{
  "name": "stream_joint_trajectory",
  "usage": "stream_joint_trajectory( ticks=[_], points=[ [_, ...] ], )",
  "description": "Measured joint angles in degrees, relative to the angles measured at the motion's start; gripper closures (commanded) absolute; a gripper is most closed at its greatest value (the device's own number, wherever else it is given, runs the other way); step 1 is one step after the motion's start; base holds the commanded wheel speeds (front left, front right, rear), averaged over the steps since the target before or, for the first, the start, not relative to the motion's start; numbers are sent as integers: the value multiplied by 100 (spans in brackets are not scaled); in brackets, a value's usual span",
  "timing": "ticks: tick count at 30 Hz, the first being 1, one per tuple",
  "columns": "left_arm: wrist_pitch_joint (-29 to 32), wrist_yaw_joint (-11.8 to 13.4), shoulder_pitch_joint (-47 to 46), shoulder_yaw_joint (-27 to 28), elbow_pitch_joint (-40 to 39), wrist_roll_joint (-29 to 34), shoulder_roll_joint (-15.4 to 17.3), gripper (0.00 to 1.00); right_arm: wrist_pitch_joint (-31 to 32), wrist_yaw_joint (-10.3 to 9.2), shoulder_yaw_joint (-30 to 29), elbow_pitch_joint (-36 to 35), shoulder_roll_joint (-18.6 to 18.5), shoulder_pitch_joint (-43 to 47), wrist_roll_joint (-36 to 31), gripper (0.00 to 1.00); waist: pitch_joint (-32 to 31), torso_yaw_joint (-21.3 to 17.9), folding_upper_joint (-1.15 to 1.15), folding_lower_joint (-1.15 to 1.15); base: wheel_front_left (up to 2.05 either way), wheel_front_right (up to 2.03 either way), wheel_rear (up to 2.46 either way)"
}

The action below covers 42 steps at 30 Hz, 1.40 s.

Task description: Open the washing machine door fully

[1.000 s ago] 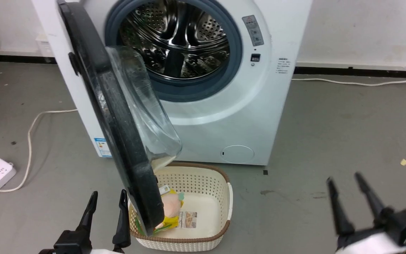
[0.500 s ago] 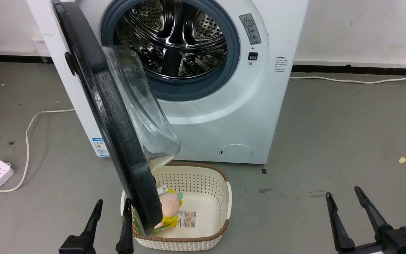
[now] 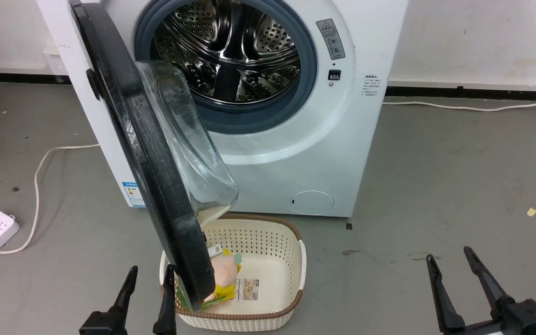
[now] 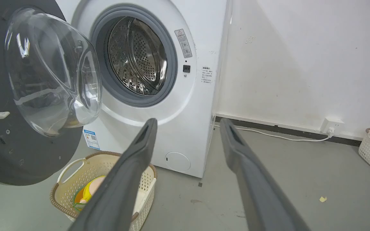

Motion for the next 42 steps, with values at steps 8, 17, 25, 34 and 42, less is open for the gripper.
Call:
stream_joint_trajectory(
  ticks=[8, 17, 25, 34, 42],
  points=[
    [1, -3, -8, 36, -60, 0, -1, 100, -1, 0, 27, 0, 1, 0, 2, 0, -40, 29, 0, 0, 0, 0, 0],
    [-1, 267, -437, 710, -1229, -465, -3, 100, -1, 0, 46, 0, 3, -1, 1, 0, -68, 95, 0, 0, 0, 0, 0],
    [-7, 301, -1283, 1103, -2461, -414, -1, 100, -1, 0, 116, 26, 4, -18, 9, 0, -29, 66, 0, 0, 0, 0, 0],
    [157, 80, -1708, 672, -2876, -282, 14, 100, -1, 0, 162, 49, 4, -22, 104, 0, 29, -15, 0, 0, 0, 0, 0],
    [1296, 44, -1301, -1071, -2407, -370, -2, 100, -1, -1, 143, 68, 5, -47, 212, 0, 122, -20, 0, 0, 0, 0, 0]
  ],
)
